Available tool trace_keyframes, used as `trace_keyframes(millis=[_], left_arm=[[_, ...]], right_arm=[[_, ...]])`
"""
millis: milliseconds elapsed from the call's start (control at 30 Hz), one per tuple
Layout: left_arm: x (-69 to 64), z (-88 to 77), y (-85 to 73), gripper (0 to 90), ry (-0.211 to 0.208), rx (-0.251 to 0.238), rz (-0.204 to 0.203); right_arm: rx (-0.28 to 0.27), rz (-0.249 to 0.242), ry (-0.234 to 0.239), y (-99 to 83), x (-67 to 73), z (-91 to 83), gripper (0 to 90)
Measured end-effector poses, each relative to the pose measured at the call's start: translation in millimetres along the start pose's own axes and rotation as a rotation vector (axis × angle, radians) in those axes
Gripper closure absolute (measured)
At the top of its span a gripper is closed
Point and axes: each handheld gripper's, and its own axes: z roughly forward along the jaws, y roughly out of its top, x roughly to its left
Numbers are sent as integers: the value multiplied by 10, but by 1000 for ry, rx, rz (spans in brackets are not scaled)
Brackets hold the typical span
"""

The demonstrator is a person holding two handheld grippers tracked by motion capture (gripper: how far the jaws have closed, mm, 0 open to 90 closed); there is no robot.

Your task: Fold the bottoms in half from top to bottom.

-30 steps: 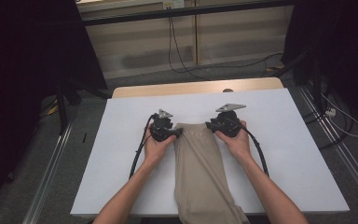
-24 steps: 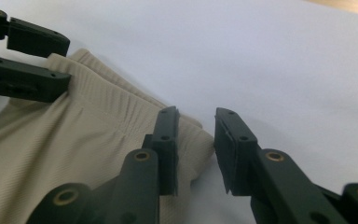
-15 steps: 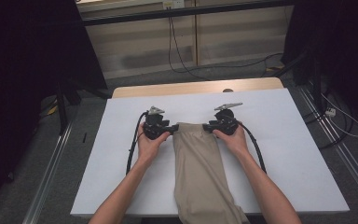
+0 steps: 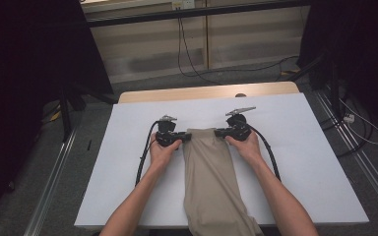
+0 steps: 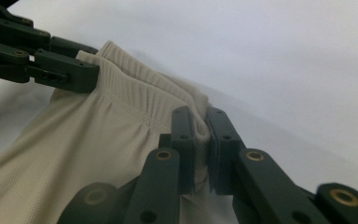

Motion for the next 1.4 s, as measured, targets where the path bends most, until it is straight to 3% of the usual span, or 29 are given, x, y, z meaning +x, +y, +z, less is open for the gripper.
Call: trace_keyframes(millis=[67, 167, 267, 400, 500, 567, 600, 900, 1033, 1100, 1233, 1300, 1333, 1367, 1400], left_arm=[[-13, 0, 34, 770, -8, -24, -10], [-88, 9, 160, 777, -12, -56, 12], [-202, -21, 420, 776, -12, -101, 45], [-270, -50, 600, 776, -16, -140, 71], [-337, -122, 835, 775, -24, -187, 102], [-354, -147, 907, 774, -23, -200, 111], [-369, -165, 963, 774, -23, -210, 117], [-472, -319, 1523, 773, -14, -272, 193], [-496, -360, 1687, 772, -17, -300, 216], [-529, -421, 1828, 772, -11, -328, 226], [-535, -465, 1864, 772, -10, -330, 242], [-538, -459, 1804, 771, -17, -303, 259], [-552, -446, 1708, 771, -27, -270, 275], [-552, -446, 1708, 771, -27, -270, 275], [-565, -439, 1582, 771, -55, -266, 264]], right_arm=[[-14, 8, 1, 17, -9, -32, 830], [-49, 14, -10, 94, -52, -154, 830], [-95, 21, -11, 248, -133, -374, 828], [-128, 7, -23, 386, -160, -531, 827], [-165, -20, -40, 610, -159, -737, 826], [-176, -27, -44, 665, -158, -781, 825], [-195, -37, -53, 787, -154, -867, 825], [-271, -48, -78, 1197, -175, -1151, 825], [-291, -54, -93, 1334, -178, -1236, 825], [-315, -65, -104, 1498, -170, -1329, 826], [-330, -83, -107, 1569, -151, -1370, 826], [-322, -82, -105, 1535, -159, -1350, 826], [-310, -80, -99, 1430, -180, -1305, 826], [-310, -80, -99, 1430, -180, -1305, 826], [-309, -70, -82, 1295, -198, -1278, 826]])
